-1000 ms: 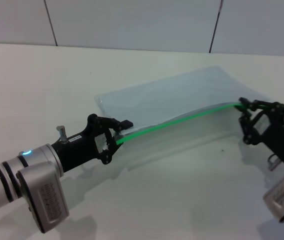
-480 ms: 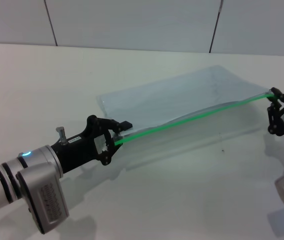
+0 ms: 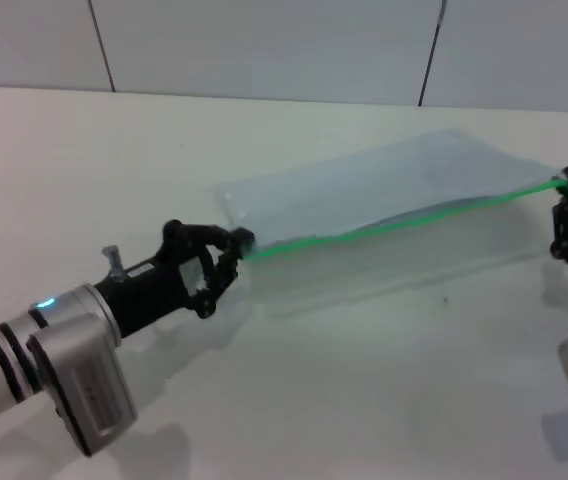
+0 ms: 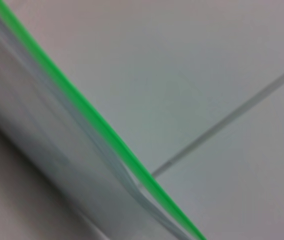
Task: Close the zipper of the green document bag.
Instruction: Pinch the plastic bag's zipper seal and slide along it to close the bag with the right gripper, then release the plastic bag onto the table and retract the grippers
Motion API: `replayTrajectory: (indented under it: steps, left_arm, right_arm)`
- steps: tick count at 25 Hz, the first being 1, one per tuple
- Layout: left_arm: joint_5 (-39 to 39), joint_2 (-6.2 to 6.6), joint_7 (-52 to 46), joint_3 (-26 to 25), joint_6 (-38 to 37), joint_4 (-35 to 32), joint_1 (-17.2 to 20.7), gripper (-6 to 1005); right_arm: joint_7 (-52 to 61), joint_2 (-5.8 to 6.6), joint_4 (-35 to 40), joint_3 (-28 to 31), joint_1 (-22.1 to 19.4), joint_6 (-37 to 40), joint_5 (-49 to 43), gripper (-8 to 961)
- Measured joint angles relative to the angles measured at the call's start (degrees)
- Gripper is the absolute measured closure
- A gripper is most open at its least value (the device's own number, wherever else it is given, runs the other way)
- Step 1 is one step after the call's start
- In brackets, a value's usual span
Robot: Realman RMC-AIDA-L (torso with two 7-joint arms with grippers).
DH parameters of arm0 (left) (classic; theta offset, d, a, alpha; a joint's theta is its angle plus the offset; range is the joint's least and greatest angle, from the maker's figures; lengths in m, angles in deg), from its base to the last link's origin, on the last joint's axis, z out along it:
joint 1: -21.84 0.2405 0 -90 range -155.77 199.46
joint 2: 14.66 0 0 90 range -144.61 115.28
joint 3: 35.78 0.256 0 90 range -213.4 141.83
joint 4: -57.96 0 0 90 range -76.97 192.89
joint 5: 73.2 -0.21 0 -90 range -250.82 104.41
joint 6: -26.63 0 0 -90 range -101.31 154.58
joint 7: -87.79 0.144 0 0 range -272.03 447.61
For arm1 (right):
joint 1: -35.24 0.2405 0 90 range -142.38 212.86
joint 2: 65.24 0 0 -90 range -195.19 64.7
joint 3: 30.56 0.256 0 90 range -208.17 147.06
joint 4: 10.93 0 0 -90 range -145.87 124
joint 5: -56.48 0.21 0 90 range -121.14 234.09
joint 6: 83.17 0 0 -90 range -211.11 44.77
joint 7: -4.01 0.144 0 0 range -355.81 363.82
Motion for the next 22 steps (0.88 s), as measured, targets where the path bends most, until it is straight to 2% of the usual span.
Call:
replayTrajectory:
  steps: [6,7,12,18,22]
  left_arm:
    - [9.1,0.11,-0.6,-0.2,-4.2,-0.4,1.5,785]
    - [10.5,0.11,-1.0,-0.2,-5.5,-0.4,1.9,784]
    - [17.6,0.38,-8.7,-0.1,-12.1,-0.1,2.8,540]
    - [26.6,0.50,-18.3,-0.1,-16.6,0.0,4.1,450]
    - [33.3,0.41,-24.4,-0.1,-19.5,0.1,4.8,418]
  right_arm:
    - [1.1,0.05,-2.4,-0.1,-0.1,4.4,11.6,836]
    - [1.8,0.02,-2.5,-0.2,-0.4,5.8,13.0,794]
    - [7.9,0.10,-2.7,-0.7,-2.1,11.5,14.4,605]
    - [18.0,0.28,-2.4,-2.8,-4.0,19.6,14.3,475]
    - [29.2,0.40,-1.9,-4.5,-4.0,22.9,14.2,388]
